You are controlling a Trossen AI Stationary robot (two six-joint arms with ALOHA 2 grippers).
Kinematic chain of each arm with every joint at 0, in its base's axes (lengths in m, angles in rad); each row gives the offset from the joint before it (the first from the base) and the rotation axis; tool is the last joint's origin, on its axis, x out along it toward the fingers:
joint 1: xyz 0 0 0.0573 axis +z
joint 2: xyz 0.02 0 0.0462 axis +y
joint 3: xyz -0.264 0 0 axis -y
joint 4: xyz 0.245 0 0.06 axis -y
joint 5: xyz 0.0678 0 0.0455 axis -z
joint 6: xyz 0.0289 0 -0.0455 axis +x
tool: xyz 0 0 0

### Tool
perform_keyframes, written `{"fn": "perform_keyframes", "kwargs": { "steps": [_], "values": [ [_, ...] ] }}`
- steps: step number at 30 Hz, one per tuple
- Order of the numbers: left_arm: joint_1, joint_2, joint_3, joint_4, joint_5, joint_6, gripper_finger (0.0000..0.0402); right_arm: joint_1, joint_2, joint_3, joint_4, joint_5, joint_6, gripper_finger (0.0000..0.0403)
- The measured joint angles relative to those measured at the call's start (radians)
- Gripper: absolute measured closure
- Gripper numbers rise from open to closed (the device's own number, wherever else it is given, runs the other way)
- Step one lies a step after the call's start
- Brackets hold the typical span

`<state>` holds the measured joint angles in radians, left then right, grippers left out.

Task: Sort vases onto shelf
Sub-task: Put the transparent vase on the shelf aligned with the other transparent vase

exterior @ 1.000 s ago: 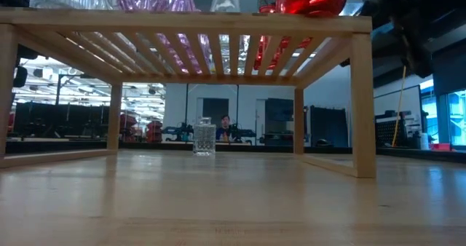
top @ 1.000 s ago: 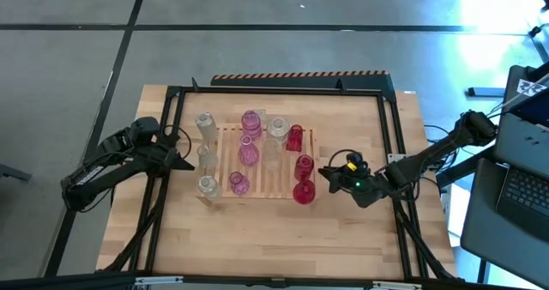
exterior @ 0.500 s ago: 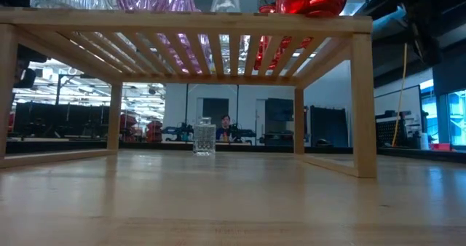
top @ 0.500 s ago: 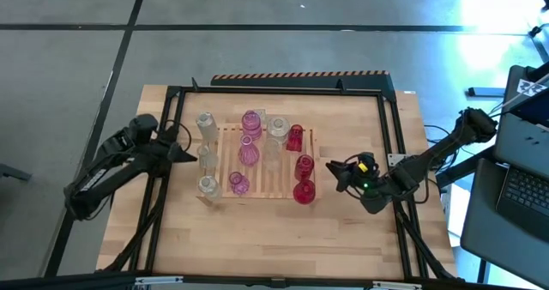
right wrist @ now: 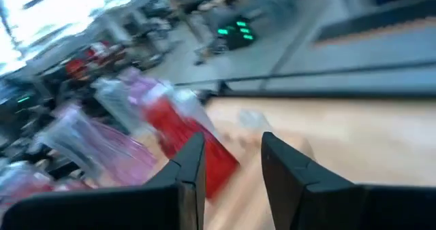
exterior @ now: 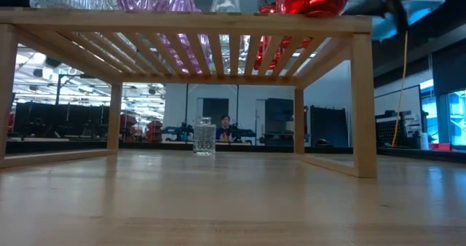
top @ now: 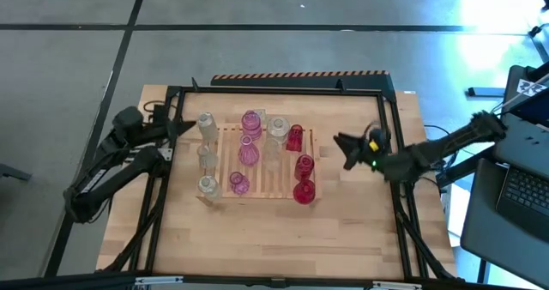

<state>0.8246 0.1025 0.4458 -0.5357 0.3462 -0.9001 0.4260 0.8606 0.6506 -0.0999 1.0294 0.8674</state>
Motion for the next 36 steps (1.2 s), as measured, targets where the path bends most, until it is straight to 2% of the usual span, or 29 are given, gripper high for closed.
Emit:
{"fn": "perform_keyframes", "kwargs": {
  "steps": [3,5,8,11,14,18,22,25,31,36],
  "values": [
    [0.000,0.053,0.001,0.142,-0.015,-0.014,0.0401,-0.167,-0.049,0.000,0.200,-0.231,-0.289,0.0310],
    [0.000,0.102,0.001,0.214,-0.019,-0.014,0.0401,-0.293,-0.066,0.001,0.295,-0.365,-0.402,0.0310],
    [0.002,0.192,0.001,0.306,-0.019,-0.001,0.0401,-0.494,-0.076,0.013,0.300,-0.565,-0.453,0.0310],
    [0.022,0.282,0.001,0.398,-0.001,0.013,0.0401,-0.702,-0.057,0.038,0.229,-0.829,-0.458,0.0310],
    [0.065,0.365,0.001,0.488,0.058,0.013,0.0401,-0.874,0.011,0.063,0.226,-1.081,-0.499,0.0310],
    [0.153,0.473,0.017,0.576,0.126,0.020,0.0401,-1.034,0.150,0.132,0.222,-1.302,-0.629,0.0310],
    [0.248,0.565,0.079,0.585,0.177,0.081,0.0401,-1.131,0.327,0.221,0.220,-1.461,-0.740,0.0310],
    [0.314,0.640,0.125,0.585,0.256,0.125,0.0401,-1.157,0.474,0.303,0.214,-1.558,-0.815,0.0310],
    [0.428,0.819,0.171,0.577,0.488,0.176,0.0401,-1.166,0.745,0.532,0.137,-1.654,-0.945,0.0310],
    [0.475,0.969,0.173,0.572,0.574,0.201,0.0401,-1.142,0.905,0.729,-0.012,-1.697,-1.027,0.0310]
  ]
}}
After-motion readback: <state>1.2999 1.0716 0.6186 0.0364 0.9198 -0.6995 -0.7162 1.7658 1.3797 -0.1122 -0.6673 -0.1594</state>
